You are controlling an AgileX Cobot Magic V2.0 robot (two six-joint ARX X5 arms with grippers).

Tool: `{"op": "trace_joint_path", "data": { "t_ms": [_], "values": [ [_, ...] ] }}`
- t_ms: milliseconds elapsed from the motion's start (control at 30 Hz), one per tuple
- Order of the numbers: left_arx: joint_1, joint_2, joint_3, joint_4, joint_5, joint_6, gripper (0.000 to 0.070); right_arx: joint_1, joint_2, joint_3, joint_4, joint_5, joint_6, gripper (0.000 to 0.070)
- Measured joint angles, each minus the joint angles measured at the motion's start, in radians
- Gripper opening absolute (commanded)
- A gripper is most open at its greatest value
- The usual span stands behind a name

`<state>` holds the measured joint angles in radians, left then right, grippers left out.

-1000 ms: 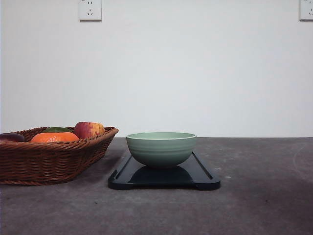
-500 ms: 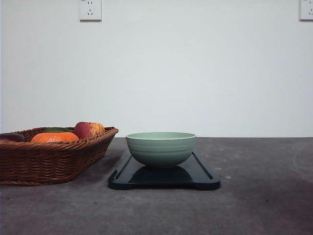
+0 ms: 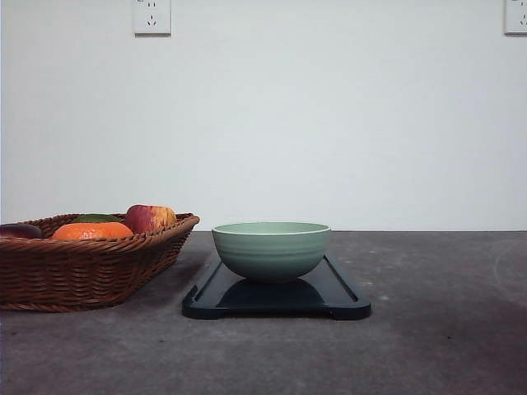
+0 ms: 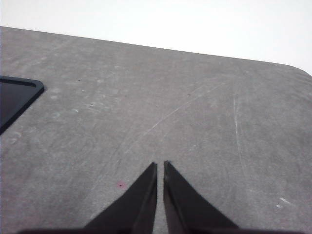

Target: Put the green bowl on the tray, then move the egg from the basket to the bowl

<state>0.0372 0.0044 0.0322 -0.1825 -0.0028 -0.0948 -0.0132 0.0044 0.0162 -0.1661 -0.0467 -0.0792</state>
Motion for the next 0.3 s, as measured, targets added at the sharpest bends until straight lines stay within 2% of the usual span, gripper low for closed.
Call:
{"op": "trace_joint_path", "data": {
  "t_ms": [300],
  "values": [
    [0.000,0.000,0.000,0.000,0.000,0.000,0.0000,0.000,0.000,0.000,0.000,0.000,0.000,0.0016]
  ]
}}
